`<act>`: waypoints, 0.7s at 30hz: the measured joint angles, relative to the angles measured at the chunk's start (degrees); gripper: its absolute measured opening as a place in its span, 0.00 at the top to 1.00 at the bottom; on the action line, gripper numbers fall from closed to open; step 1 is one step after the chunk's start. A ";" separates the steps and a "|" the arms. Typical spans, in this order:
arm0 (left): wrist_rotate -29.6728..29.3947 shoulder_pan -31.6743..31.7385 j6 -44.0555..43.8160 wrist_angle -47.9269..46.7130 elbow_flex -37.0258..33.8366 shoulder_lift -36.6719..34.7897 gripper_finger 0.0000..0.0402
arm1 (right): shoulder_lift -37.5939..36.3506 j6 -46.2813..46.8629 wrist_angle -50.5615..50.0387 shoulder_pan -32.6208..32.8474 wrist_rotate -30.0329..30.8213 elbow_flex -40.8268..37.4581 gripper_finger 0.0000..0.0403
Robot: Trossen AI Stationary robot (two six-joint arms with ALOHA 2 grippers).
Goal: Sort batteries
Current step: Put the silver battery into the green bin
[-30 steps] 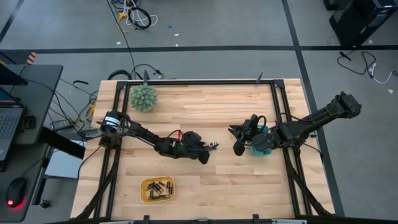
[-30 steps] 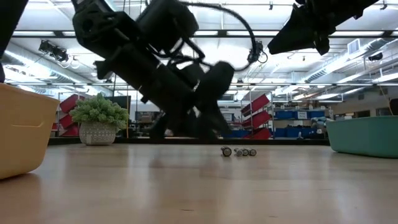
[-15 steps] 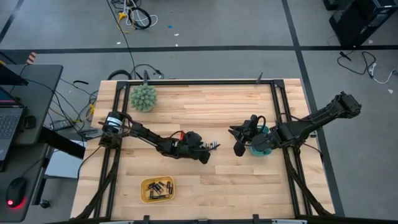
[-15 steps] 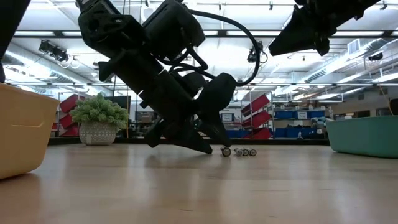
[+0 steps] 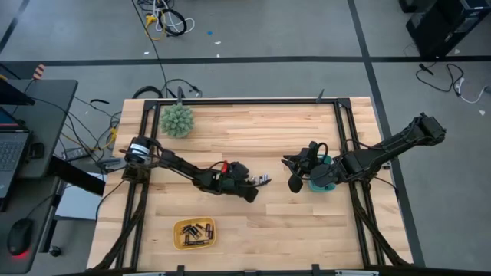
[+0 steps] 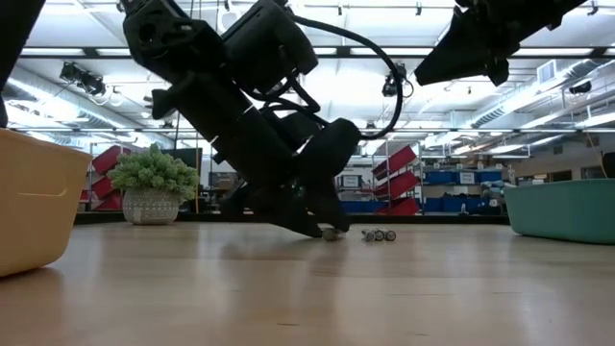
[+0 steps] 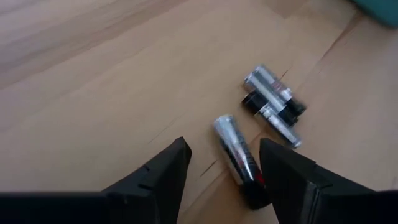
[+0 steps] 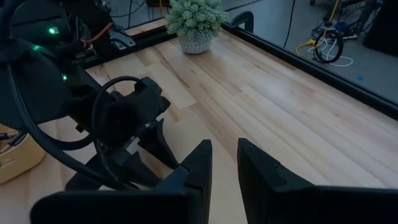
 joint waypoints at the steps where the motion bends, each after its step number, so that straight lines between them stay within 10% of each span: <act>1: -0.02 -0.02 0.22 -1.57 0.06 -0.09 0.51 | 0.00 0.09 -0.01 0.00 0.00 0.00 0.85; 21: 1.52 -0.39 23.84 -5.70 -0.24 -0.01 0.96 | 0.00 0.23 0.01 0.00 0.13 0.00 0.85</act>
